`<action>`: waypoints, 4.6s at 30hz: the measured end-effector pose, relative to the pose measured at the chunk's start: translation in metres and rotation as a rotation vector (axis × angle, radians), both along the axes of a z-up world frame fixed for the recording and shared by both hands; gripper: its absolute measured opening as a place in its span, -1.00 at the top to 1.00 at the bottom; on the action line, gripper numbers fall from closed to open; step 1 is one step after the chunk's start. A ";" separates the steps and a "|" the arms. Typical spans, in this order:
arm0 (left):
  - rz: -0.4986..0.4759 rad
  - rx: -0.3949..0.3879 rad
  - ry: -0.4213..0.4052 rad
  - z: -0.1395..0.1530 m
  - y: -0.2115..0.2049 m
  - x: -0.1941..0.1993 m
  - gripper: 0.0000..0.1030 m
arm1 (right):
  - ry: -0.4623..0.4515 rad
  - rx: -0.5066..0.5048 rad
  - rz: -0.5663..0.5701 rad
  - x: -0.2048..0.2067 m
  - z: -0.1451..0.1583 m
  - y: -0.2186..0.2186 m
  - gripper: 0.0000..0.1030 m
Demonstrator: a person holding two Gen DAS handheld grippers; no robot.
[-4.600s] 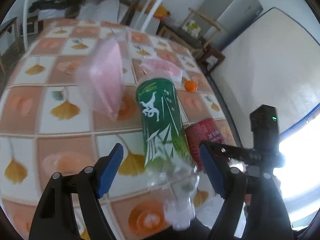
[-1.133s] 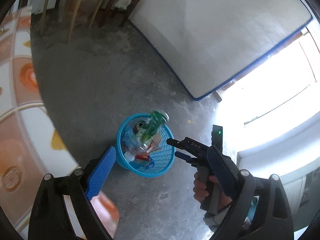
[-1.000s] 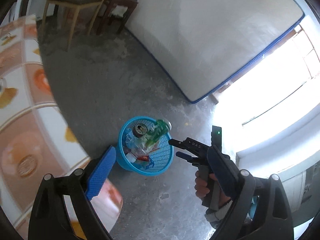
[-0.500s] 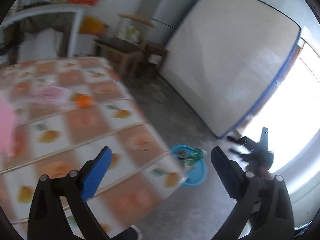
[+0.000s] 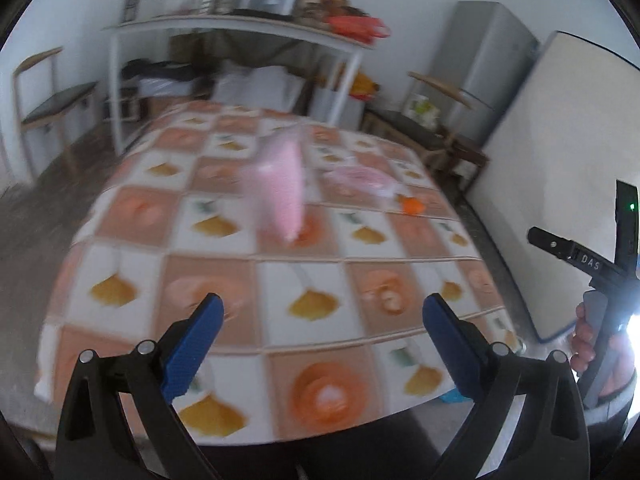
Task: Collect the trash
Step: 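Move both tools back over the table toward the pink sponge tray, then grasp the clear tray with pink sponge with the left tool, then grasp the pink mesh sponge in the tray with the right tool while the left tool holds the tray, then lift the pink sponge out of the clear tray with the right tool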
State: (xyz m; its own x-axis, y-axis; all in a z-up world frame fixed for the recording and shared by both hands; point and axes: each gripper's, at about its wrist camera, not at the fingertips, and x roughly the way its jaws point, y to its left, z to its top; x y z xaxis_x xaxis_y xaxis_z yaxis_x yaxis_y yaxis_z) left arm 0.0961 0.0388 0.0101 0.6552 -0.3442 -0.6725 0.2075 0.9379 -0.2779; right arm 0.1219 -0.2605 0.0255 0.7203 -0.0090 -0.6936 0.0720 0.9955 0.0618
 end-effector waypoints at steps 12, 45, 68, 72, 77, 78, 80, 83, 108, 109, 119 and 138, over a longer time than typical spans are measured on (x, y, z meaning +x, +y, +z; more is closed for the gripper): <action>0.014 -0.066 -0.036 -0.012 0.042 -0.001 -0.89 | 0.014 0.041 0.181 0.031 -0.027 0.094 -0.85; 0.052 -0.232 0.089 -0.032 0.051 0.133 0.19 | 0.082 0.211 0.241 0.057 -0.056 0.097 -0.74; 0.016 -0.173 0.028 -0.013 0.087 -0.007 -0.44 | 0.000 0.234 0.407 0.018 -0.005 0.122 -0.57; -0.007 -0.107 0.021 -0.013 0.080 -0.015 -0.36 | 0.030 0.243 0.489 0.026 -0.001 0.138 -0.55; 0.017 -0.055 0.025 -0.019 0.080 -0.011 0.08 | 0.187 0.194 0.623 0.048 -0.010 0.176 -0.55; 0.032 -0.053 0.036 -0.021 0.083 -0.008 0.12 | 0.226 0.170 0.653 0.053 -0.013 0.185 -0.55; 0.057 -0.067 0.051 -0.025 0.089 -0.002 0.32 | 0.286 0.135 0.707 0.058 -0.019 0.200 -0.57; 0.082 -0.123 0.077 -0.032 0.097 0.005 0.58 | 0.357 0.067 0.777 0.062 -0.028 0.221 -0.62; 0.103 -0.188 0.109 -0.044 0.104 0.024 0.90 | 0.670 -0.140 0.850 0.102 -0.099 0.279 -0.88; 0.104 -0.189 0.109 -0.043 0.104 0.024 0.90 | 0.669 -0.138 0.847 0.102 -0.099 0.280 -0.88; 0.110 -0.178 0.100 -0.040 0.103 0.027 0.90 | 0.638 -0.090 0.817 0.102 -0.099 0.276 -0.80; 0.145 -0.142 0.092 -0.040 0.101 0.028 0.90 | 0.690 0.443 0.761 0.125 -0.086 0.213 -0.76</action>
State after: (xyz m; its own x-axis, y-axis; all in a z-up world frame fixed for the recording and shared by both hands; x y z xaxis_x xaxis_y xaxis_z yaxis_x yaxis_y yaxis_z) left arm 0.1239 0.1397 -0.0302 0.6429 -0.3464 -0.6832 0.0409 0.9061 -0.4210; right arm 0.2471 -0.0480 -0.0602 -0.1071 0.6169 -0.7797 -0.3909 0.6949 0.6036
